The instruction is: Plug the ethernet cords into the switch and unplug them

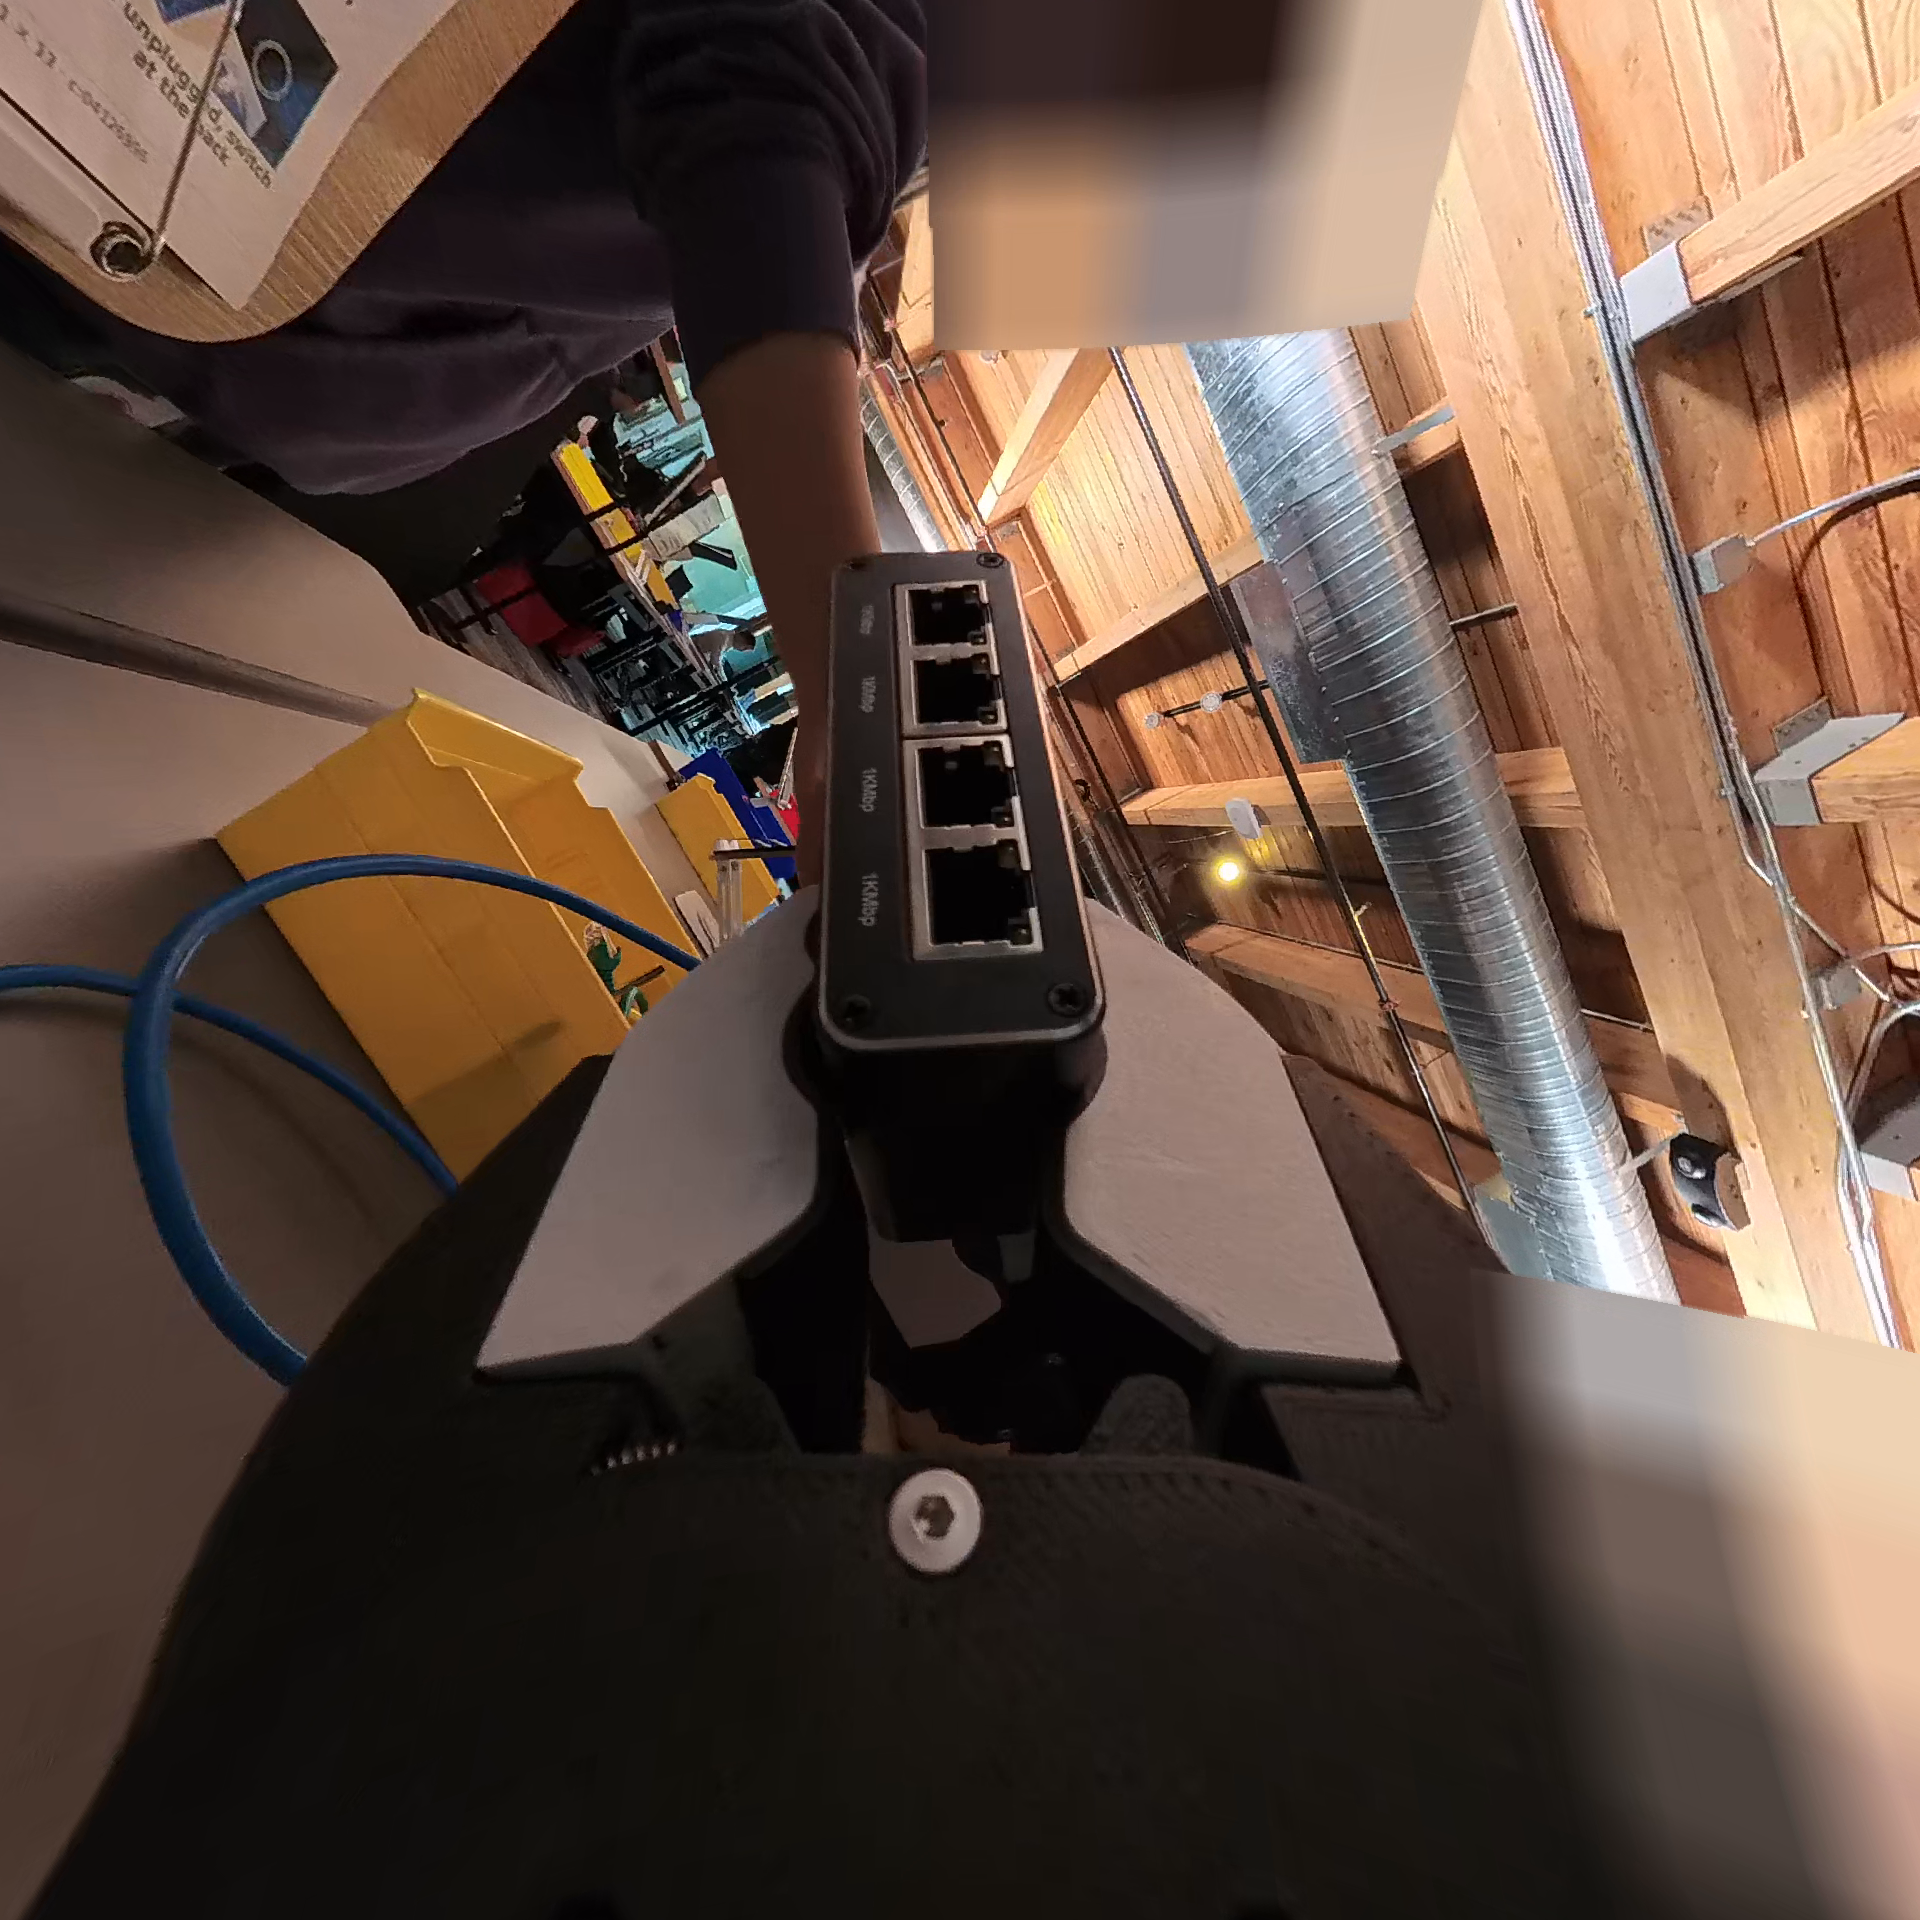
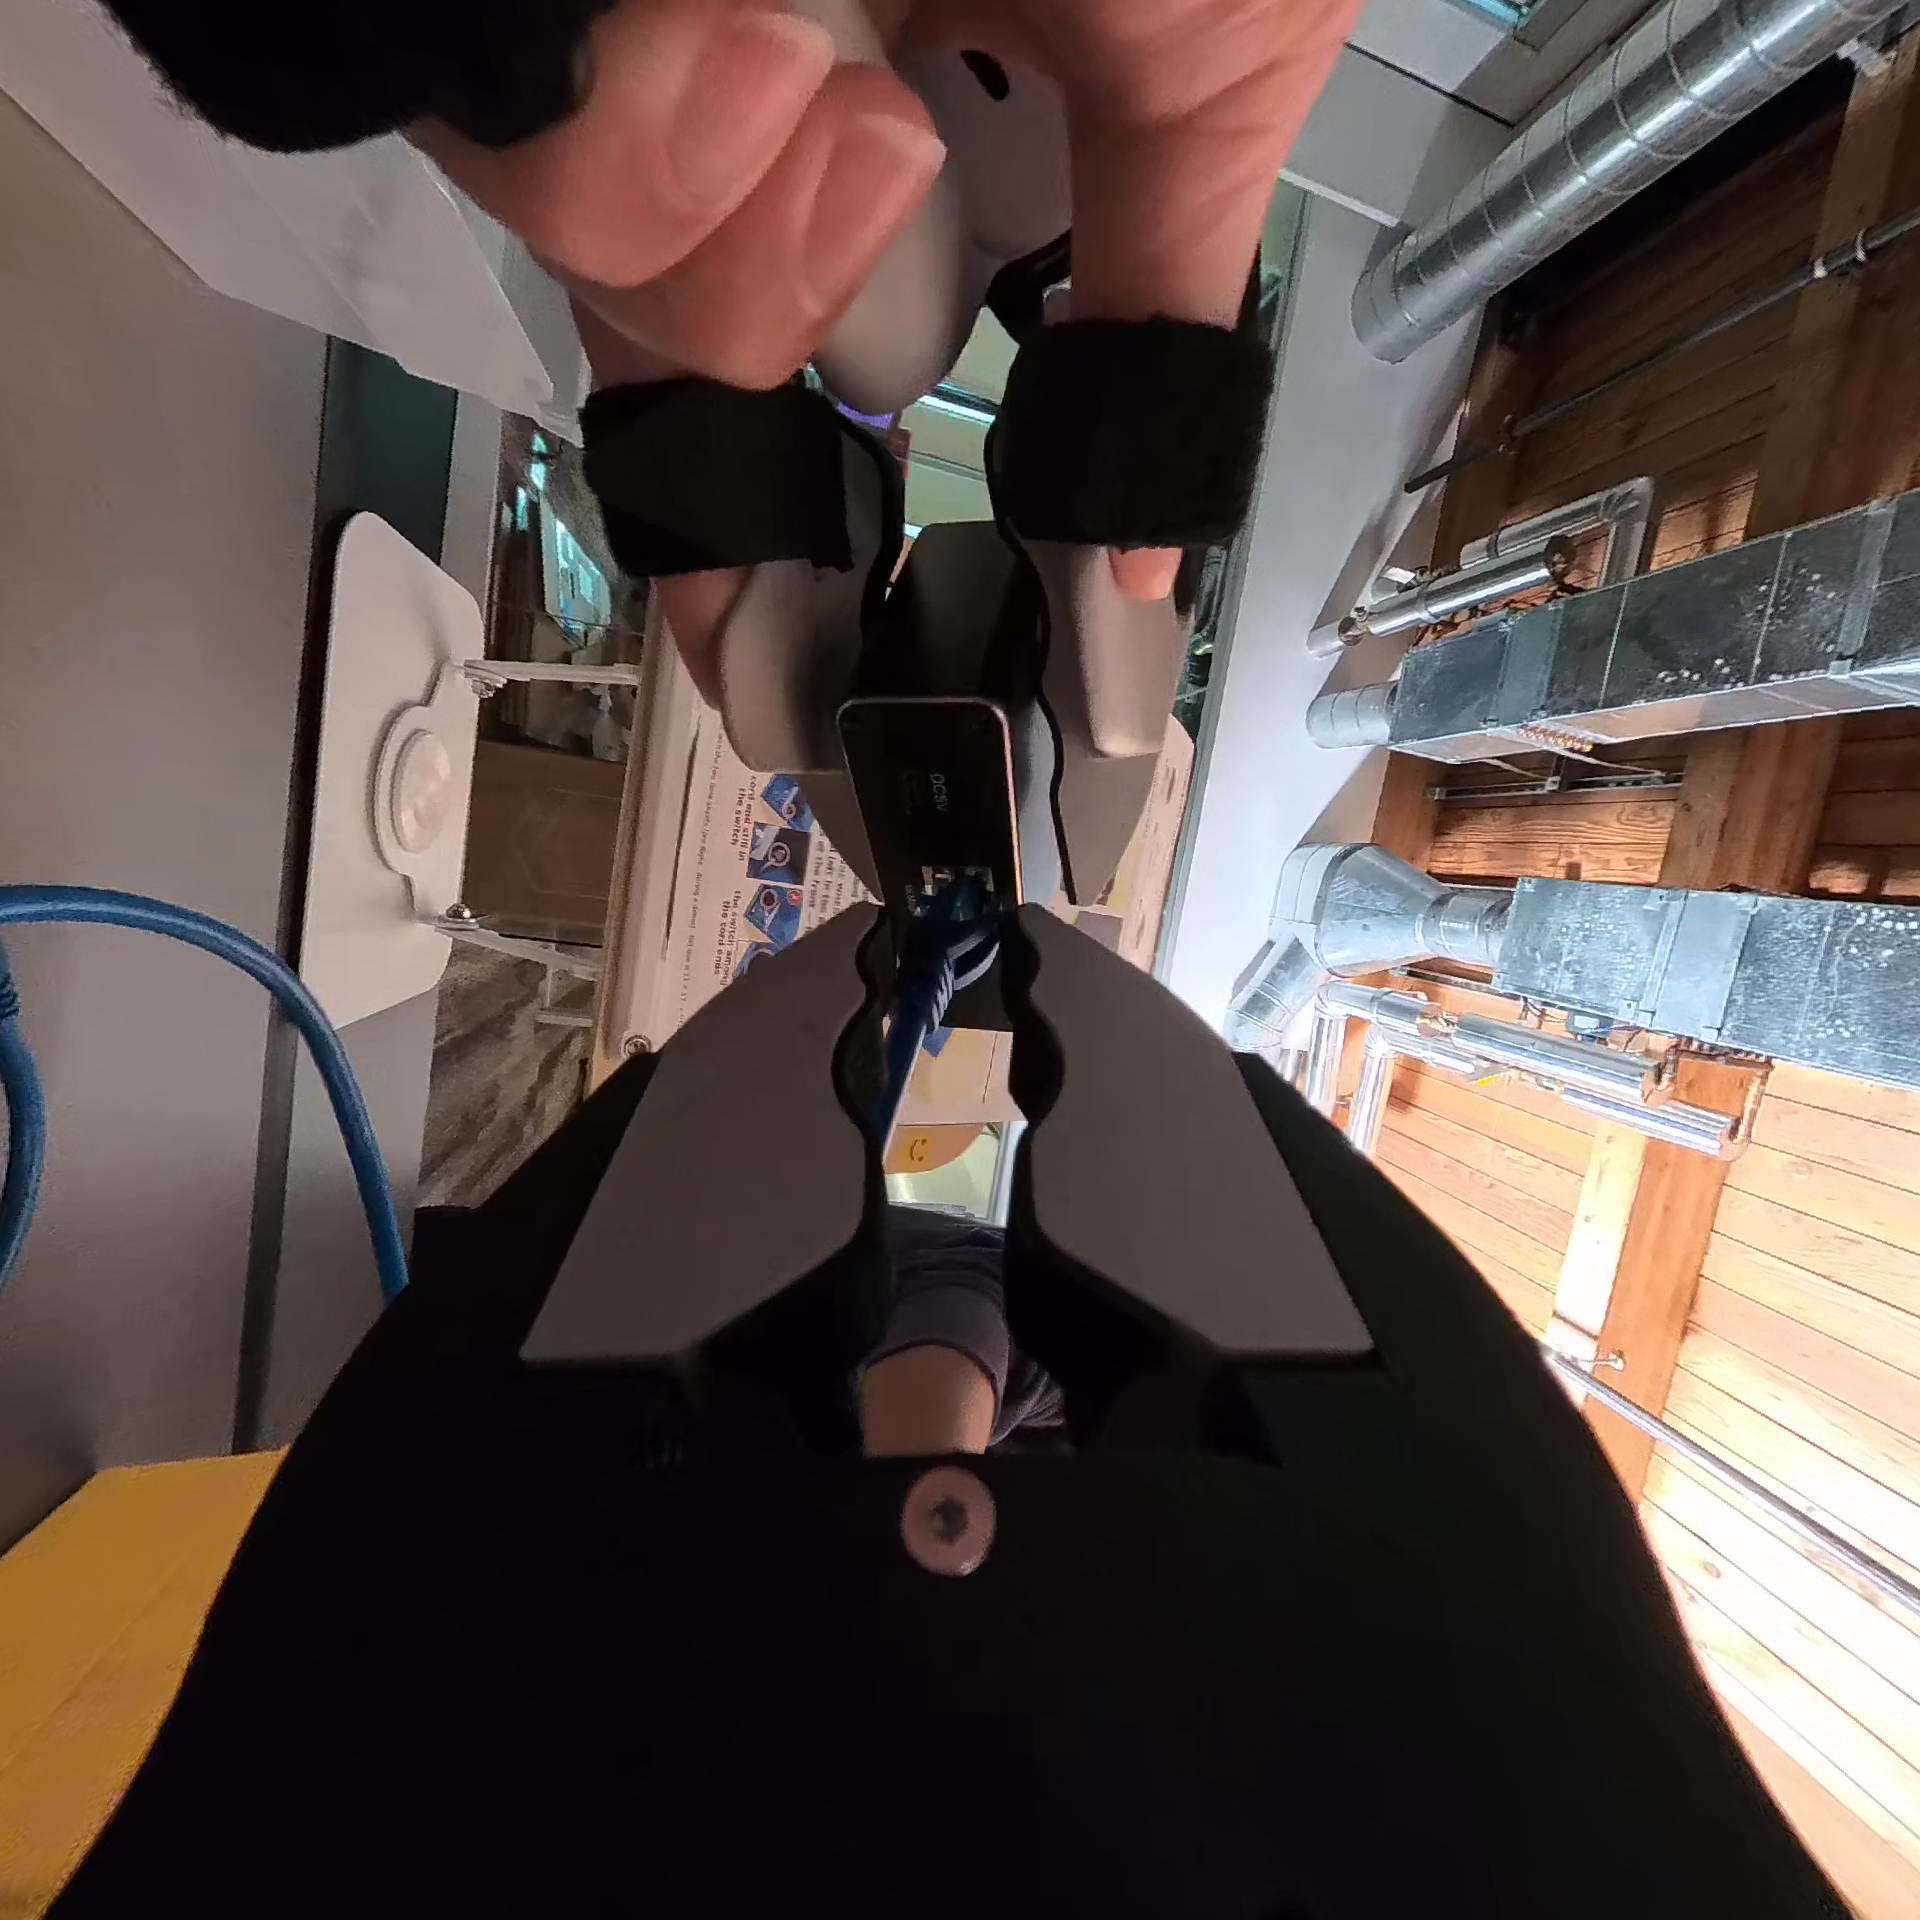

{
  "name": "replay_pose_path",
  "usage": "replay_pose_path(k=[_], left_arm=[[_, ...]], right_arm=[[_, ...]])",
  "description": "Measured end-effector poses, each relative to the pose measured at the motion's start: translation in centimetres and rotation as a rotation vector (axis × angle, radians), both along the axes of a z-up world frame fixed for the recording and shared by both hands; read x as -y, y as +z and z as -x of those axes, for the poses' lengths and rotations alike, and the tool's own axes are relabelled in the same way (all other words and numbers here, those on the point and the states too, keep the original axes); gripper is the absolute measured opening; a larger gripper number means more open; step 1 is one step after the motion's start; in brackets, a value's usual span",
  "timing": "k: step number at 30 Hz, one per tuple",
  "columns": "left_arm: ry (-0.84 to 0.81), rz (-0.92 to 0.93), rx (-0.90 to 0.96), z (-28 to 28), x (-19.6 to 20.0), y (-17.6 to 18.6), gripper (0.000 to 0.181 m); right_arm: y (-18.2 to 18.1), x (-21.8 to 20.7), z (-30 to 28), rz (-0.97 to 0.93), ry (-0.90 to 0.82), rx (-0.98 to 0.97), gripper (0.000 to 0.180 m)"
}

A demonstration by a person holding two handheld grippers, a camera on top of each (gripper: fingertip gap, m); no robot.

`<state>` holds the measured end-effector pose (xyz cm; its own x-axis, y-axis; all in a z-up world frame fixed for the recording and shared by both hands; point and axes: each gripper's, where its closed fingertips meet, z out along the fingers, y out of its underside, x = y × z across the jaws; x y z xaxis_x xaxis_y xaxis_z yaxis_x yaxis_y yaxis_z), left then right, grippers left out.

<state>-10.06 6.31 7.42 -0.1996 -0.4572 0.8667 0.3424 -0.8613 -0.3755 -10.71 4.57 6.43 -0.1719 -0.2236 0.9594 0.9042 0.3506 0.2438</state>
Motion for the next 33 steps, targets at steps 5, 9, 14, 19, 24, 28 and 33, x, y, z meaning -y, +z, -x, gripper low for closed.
replay_pose_path(k=[5,9,14,19,24,28,33], left_arm=[[-0.005,0.003,-0.009,0.0,-0.1,-0.4,0.037],[-0.012,-0.008,0.004,0.0,-0.2,-0.3,0.036],[0.015,-0.05,0.014,0.9,-0.5,0.5,0.037],[0.006,-0.07,0.051,1.4,-0.6,1.1,0.037],[-0.004,-0.094,0.092,1.5,-0.3,1.7,0.036],[0.019,-0.125,0.13,2.3,-0.3,2.8,0.036],[0.173,-0.185,0.142,7.3,-2.0,5.3,0.036]], right_arm=[[-0.5,-0.2,0.1,0.053,-0.018,0.051,0.017],[-0.5,-0.3,0.0,0.16,-0.04,0.073,0.016],[0.0,-0.4,0.9,0.205,-0.062,0.093,0.016],[0.4,-0.4,1.3,0.234,-0.071,0.121,0.015],[0.8,0.1,1.4,0.289,-0.069,0.1,0.006],[1.8,1.4,2.4,0.264,-0.005,0.073,0.0],[-1.9,0.1,-0.1,0.254,-0.117,0.129,0.001]])
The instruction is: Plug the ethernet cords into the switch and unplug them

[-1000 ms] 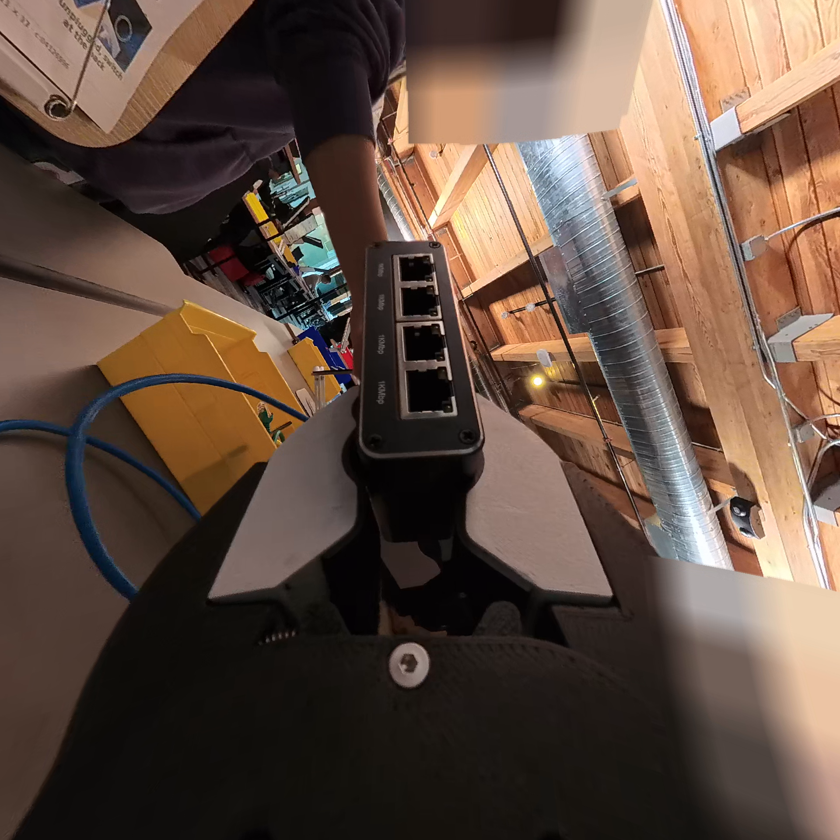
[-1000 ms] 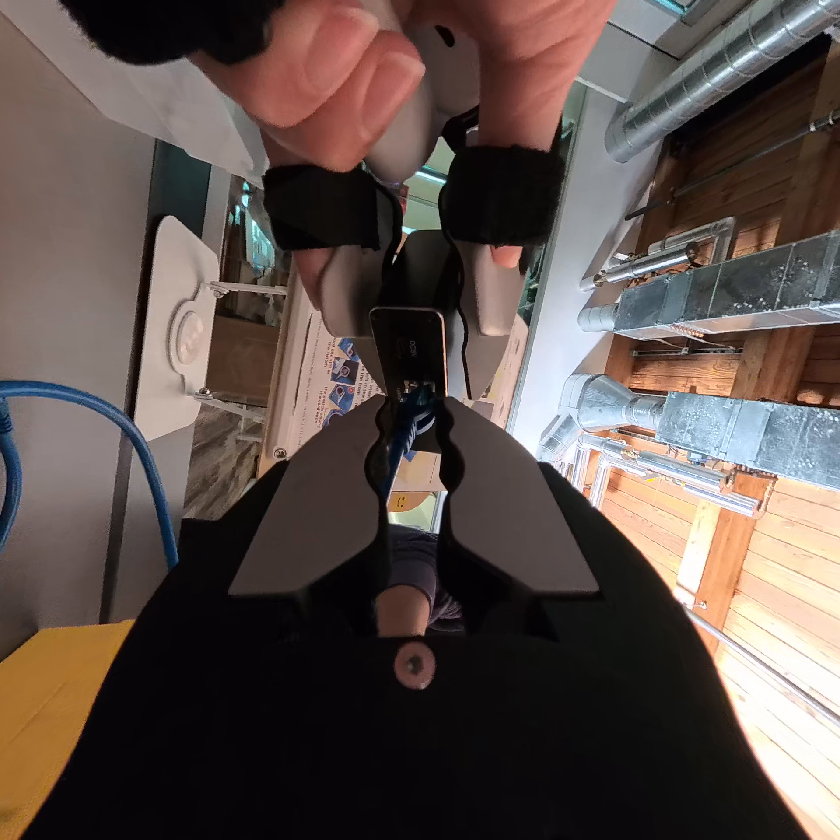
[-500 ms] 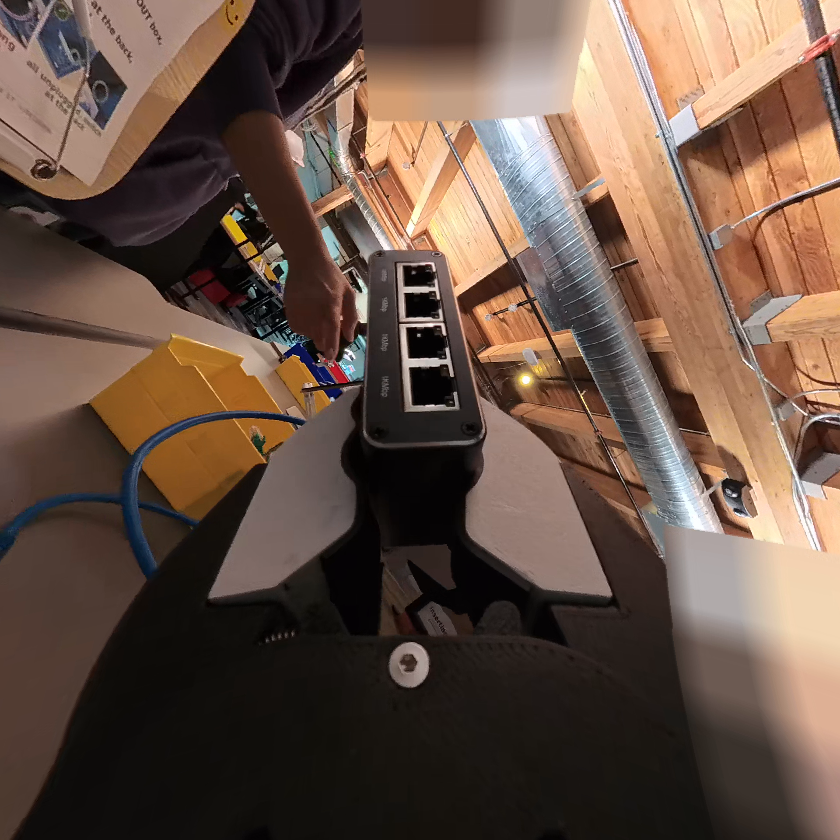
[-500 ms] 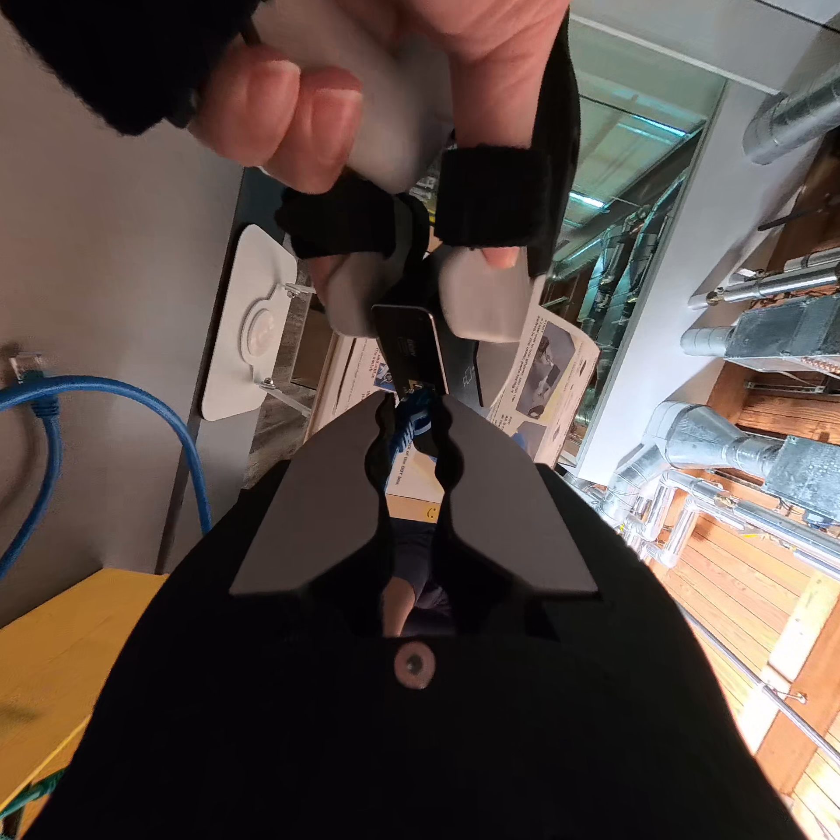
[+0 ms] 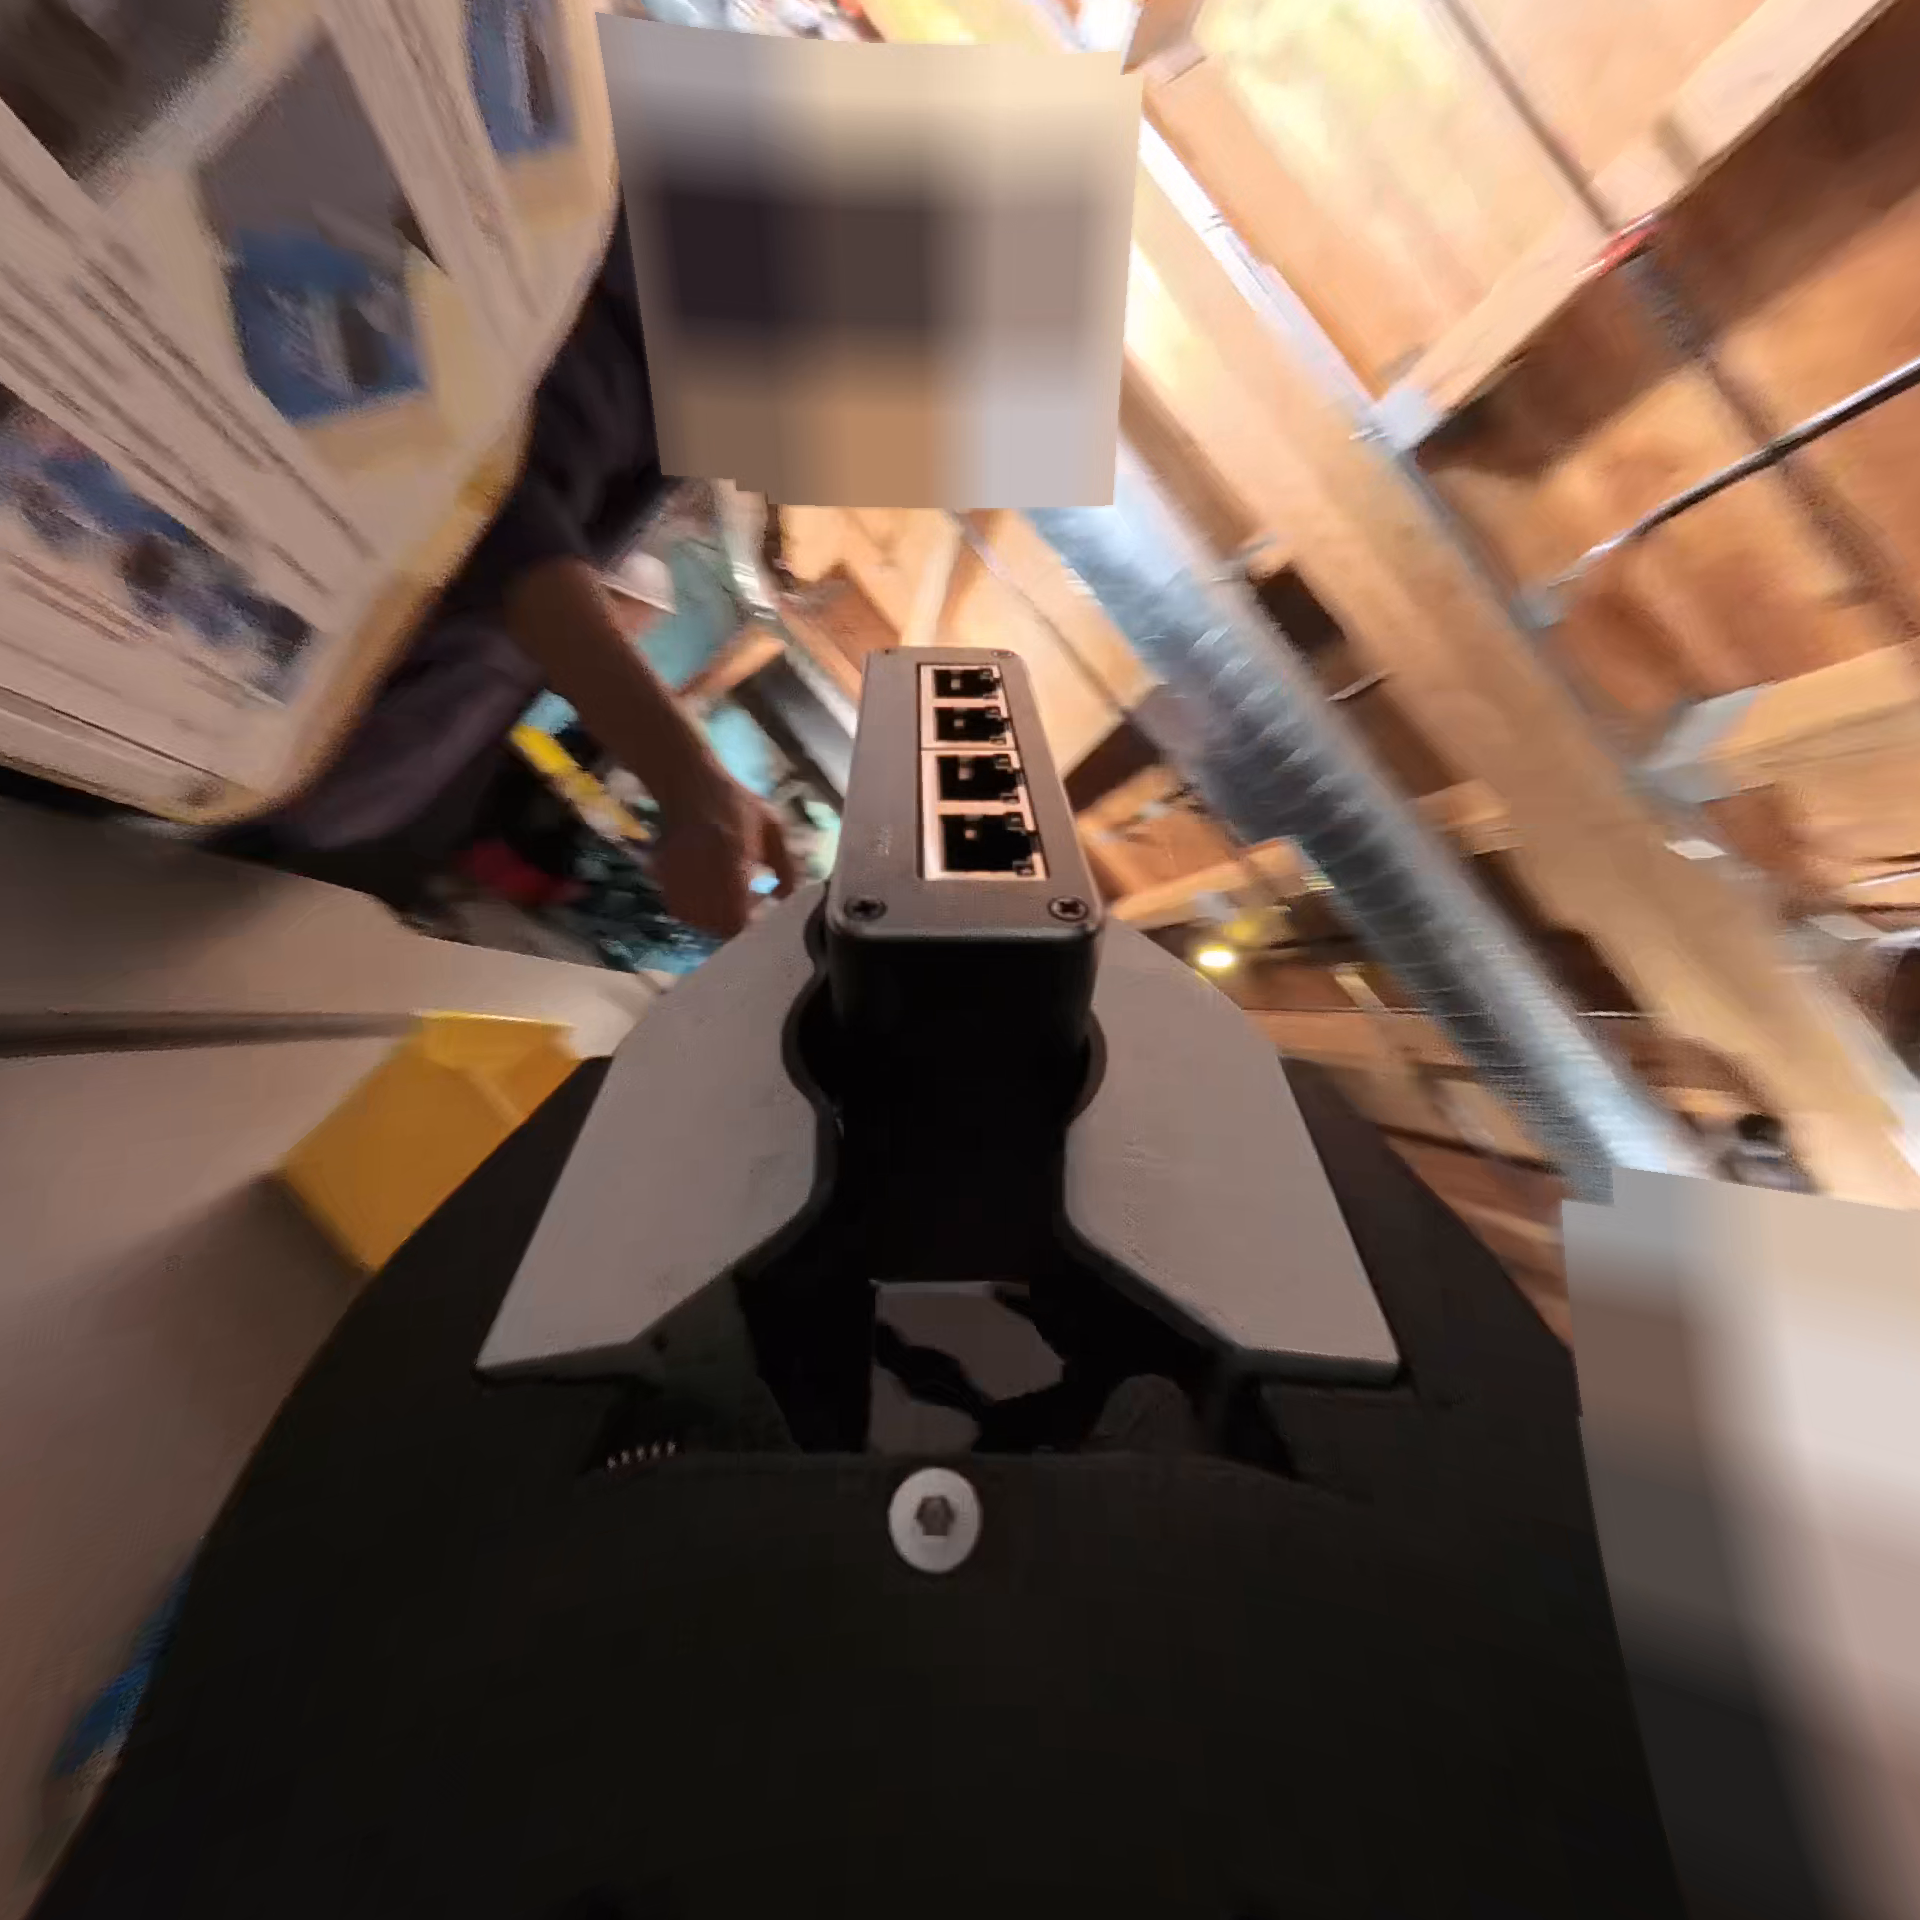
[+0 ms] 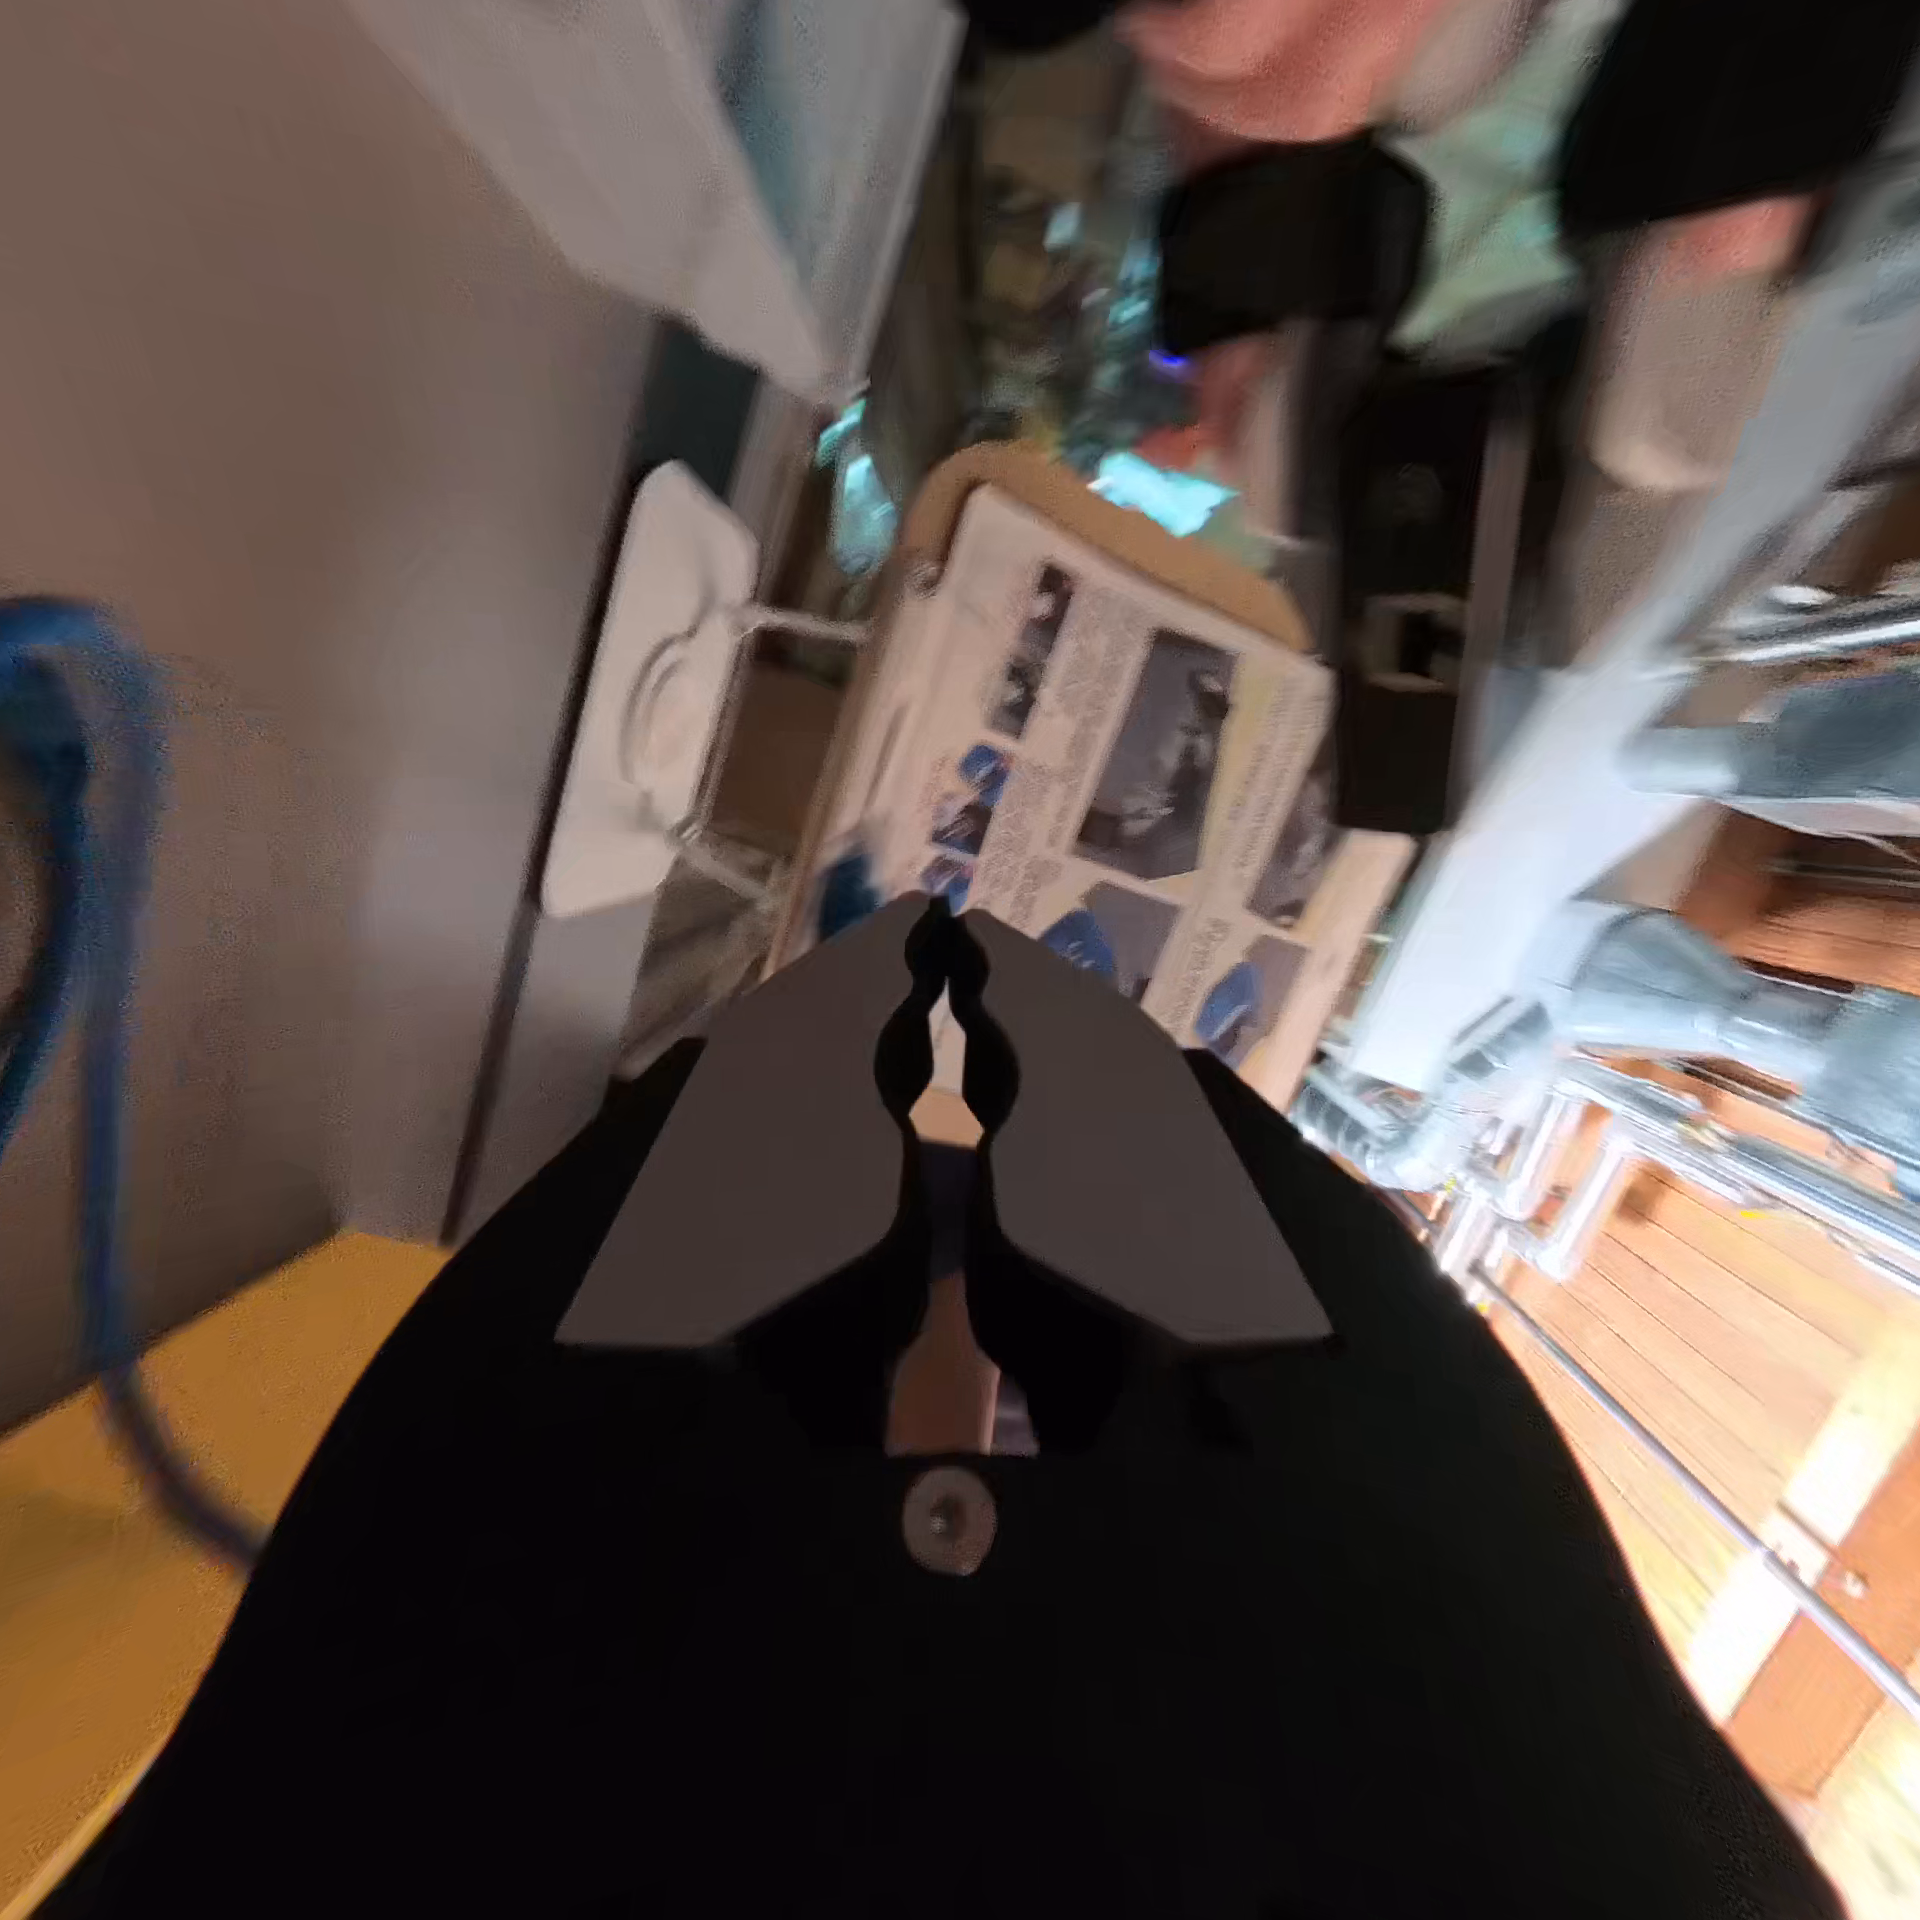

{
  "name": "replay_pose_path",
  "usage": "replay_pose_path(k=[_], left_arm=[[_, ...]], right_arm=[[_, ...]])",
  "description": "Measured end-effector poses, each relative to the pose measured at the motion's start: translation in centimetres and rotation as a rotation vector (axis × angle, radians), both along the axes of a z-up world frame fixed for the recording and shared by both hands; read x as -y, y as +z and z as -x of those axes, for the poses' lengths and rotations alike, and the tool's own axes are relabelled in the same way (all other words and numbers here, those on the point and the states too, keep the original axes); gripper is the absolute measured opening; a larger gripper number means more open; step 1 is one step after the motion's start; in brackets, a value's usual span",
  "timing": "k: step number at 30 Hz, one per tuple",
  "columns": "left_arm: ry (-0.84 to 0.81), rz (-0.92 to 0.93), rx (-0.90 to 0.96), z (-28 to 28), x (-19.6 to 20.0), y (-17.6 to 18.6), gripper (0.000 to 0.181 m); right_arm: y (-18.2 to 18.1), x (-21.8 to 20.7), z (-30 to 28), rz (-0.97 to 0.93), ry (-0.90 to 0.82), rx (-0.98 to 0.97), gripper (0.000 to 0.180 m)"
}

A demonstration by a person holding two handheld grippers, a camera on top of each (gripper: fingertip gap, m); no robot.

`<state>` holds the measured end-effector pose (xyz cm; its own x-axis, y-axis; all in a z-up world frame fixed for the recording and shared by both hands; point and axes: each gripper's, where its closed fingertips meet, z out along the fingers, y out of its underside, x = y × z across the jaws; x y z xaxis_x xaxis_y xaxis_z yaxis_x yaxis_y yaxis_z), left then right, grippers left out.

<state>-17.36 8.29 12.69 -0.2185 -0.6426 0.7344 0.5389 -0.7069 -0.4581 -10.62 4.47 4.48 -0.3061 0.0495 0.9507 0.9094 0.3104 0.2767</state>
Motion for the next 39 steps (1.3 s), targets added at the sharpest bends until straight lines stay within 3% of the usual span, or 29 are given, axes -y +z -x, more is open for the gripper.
replay_pose_path(k=[4,9,12,14,16,18,21,23,26,28,30,31,34,35,36,39], left_arm=[[-0.036,0.035,0.02,-0.5,0.3,-0.1,0.036],[-0.11,0.078,-0.02,-3.2,0.8,-1.8,0.036],[-0.111,0.039,-0.022,-2.9,1.2,-0.9,0.036],[-0.108,0.011,-0.038,-2.5,1.3,-0.5,0.036],[-0.129,0.011,-0.029,-2.2,1.3,-0.3,0.036],[-0.144,0.006,-0.025,-2.2,1.4,-0.2,0.036],[-0.149,-0.038,-0.079,-2.6,1.9,-0.1,0.036],[-0.138,-0.075,-0.107,-2.7,2.3,0.3,0.036],[-0.161,-0.108,-0.097,-2.7,3.2,1.2,0.036],[-0.175,-0.123,-0.078,-2.5,3.7,1.7,0.036],[-0.18,-0.131,-0.078,-2.4,3.9,2.0,0.036],[-0.182,-0.134,-0.074,-2.4,3.9,2.1,0.036],[-0.193,-0.128,-0.056,-2.3,4.1,2.3,0.036],[-0.199,-0.127,-0.051,-2.3,4.1,2.3,0.036],[-0.203,-0.127,-0.049,-2.3,4.2,2.4,0.036],[-0.21,-0.132,-0.053,-2.5,4.4,2.4,0.036]], right_arm=[[3.6,1.9,1.5,-0.089,0.099,-0.244,0.008],[3.9,2.5,1.3,-0.046,0.087,-0.268,0.0],[0.7,2.4,0.1,0.151,0.047,-0.332,0.0],[-3.1,3.2,-0.1,0.426,0.016,-0.494,0.006],[-6.3,4.1,-0.2,0.655,-0.007,-0.658,0.023],[-8.2,4.1,-0.8,0.735,-0.041,-0.749,0.029],[-9.0,3.2,-1.5,0.709,-0.026,-0.801,0.031],[-7.6,5.0,0.5,0.874,0.173,-0.945,0.031],[-1.8,9.9,2.0,1.203,0.639,-1.196,0.026],[1.3,10.5,1.0,1.175,0.772,-1.259,0.026],[2.3,11.6,0.7,1.131,0.848,-1.169,0.024],[2.6,13.1,0.7,1.201,0.915,-1.124,0.021],[6.5,21.7,-2.6,1.934,1.378,-0.915,0.019],[7.9,23.3,-4.8,2.085,1.544,-0.819,0.018],[8.6,24.1,-6.3,2.111,1.663,-0.746,0.018],[8.9,25.5,-8.4,1.957,1.849,-0.64,0.018]])
